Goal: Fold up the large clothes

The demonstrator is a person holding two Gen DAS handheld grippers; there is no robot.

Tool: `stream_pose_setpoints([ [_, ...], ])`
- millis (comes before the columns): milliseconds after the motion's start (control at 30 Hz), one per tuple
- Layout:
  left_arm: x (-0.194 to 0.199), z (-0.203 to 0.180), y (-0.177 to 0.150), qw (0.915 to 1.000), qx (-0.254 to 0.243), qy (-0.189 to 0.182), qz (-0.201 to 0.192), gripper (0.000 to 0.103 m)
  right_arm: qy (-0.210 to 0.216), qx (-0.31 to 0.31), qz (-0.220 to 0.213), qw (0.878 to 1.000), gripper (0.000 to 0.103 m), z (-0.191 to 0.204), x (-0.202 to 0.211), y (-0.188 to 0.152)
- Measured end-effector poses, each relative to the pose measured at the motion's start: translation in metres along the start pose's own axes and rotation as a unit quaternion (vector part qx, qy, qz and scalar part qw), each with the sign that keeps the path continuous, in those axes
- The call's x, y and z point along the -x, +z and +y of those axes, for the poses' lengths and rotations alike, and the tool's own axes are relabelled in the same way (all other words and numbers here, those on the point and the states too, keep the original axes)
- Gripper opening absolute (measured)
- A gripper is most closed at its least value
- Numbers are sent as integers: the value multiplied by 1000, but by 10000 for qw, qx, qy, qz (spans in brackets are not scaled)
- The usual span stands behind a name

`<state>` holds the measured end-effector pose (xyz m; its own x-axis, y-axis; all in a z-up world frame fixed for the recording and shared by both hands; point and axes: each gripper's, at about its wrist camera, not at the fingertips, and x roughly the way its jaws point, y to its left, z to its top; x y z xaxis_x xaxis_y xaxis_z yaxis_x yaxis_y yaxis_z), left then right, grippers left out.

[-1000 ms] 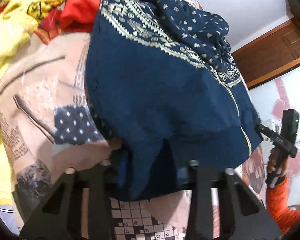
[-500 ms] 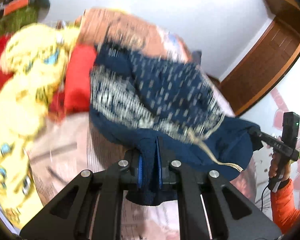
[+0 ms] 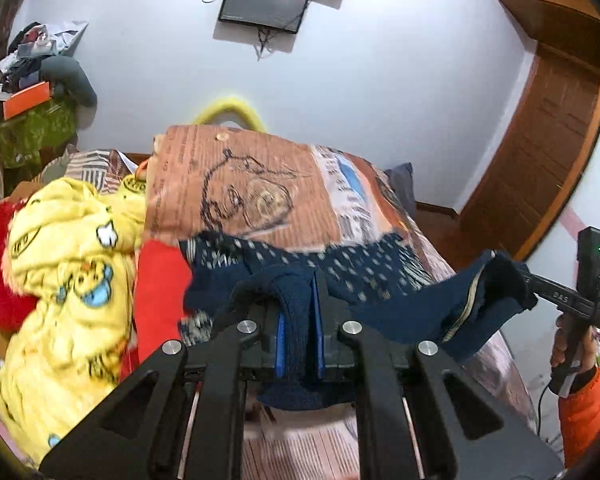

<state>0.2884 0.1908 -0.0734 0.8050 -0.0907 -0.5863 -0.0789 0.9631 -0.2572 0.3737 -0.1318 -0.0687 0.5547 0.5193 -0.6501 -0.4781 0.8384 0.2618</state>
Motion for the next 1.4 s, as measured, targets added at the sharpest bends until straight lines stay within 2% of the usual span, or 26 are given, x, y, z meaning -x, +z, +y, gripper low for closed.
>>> stream_pose_setpoints([
  [233,-73,21,36,9988,135,454,107,10,-215,51,80,9997,12,-13,-55,36],
  [367,-114,34,45,9971,254,665,256,10,-351,-20,213,9992,12,-25,-92,48],
  [500,-160,51,40,9938,355,926,500,10,-398,-175,438,9981,12,-38,-130,49],
  [667,-209,69,17,9878,397,1144,982,10,-353,-383,801,9954,13,-55,-168,38],
  [800,-231,77,-4,9836,305,1256,1258,14,-284,-456,941,9941,17,-64,-177,28],
  [900,-231,80,-10,9828,319,1216,1355,17,-241,-465,891,9946,22,-69,-170,27],
  [933,-229,80,-10,9824,300,1201,1396,17,-273,-451,867,9948,27,-69,-162,27],
  [1067,-213,75,-6,9797,125,1288,1533,23,-782,-208,581,9950,28,-69,-135,31],
  [1133,-196,72,-1,9786,28,1482,1424,46,-755,-180,569,9954,28,-71,-120,32],
  [1200,-176,69,2,9817,-92,1533,1123,49,-640,-162,528,9964,28,-71,-104,30],
  [1267,-158,64,3,9824,-250,1557,1000,50,-603,-37,501,9969,28,-66,-92,26],
  [1400,-144,56,-6,9837,-388,1398,1057,54,-445,206,583,9971,30,-50,-86,8],
])
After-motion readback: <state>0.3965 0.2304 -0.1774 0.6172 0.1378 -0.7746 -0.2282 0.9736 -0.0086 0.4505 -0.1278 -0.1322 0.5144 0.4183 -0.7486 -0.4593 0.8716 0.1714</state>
